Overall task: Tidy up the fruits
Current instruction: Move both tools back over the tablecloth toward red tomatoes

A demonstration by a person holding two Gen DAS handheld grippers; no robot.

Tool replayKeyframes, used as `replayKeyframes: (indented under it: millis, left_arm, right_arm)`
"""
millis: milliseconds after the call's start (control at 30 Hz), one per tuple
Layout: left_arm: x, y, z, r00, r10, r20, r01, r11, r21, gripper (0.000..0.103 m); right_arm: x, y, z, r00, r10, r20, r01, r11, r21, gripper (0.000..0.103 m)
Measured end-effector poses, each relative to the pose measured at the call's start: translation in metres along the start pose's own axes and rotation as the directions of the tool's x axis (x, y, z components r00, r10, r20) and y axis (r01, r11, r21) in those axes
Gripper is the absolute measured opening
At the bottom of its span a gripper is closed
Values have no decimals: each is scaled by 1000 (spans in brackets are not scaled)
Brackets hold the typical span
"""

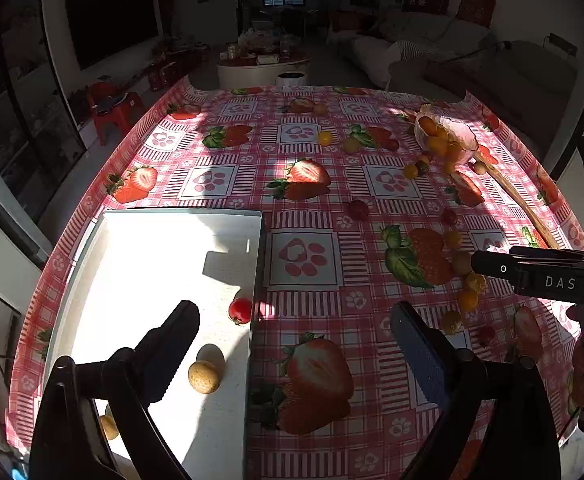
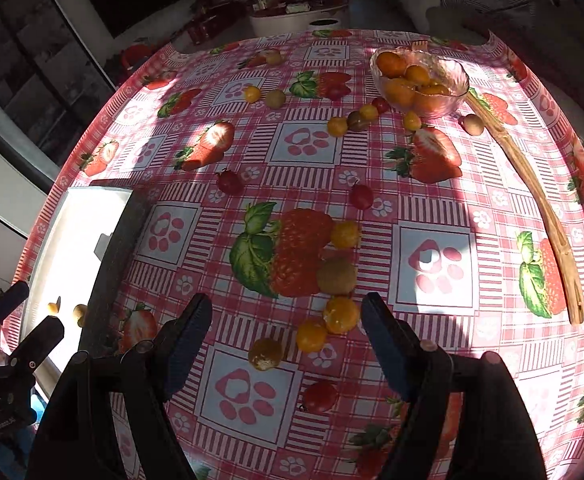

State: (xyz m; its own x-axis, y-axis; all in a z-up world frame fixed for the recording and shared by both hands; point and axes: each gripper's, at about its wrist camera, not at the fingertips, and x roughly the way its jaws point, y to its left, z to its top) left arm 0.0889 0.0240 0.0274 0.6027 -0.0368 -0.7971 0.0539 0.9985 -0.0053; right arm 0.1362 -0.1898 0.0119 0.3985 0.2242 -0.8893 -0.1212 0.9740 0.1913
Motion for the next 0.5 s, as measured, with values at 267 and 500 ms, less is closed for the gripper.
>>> replayKeyframes:
  millis: [267,500]
  left_arm:
    - [50,-35,40,999,-27,-28,27,1000,1,97]
    - [103,-45,62,998,-6,-65,7,1000,22,97]
  right_arm:
    - [18,-37,24,998,-55,7,54,997,60,80]
    - [47,-39,45,998,-60,5,59,996,60,68]
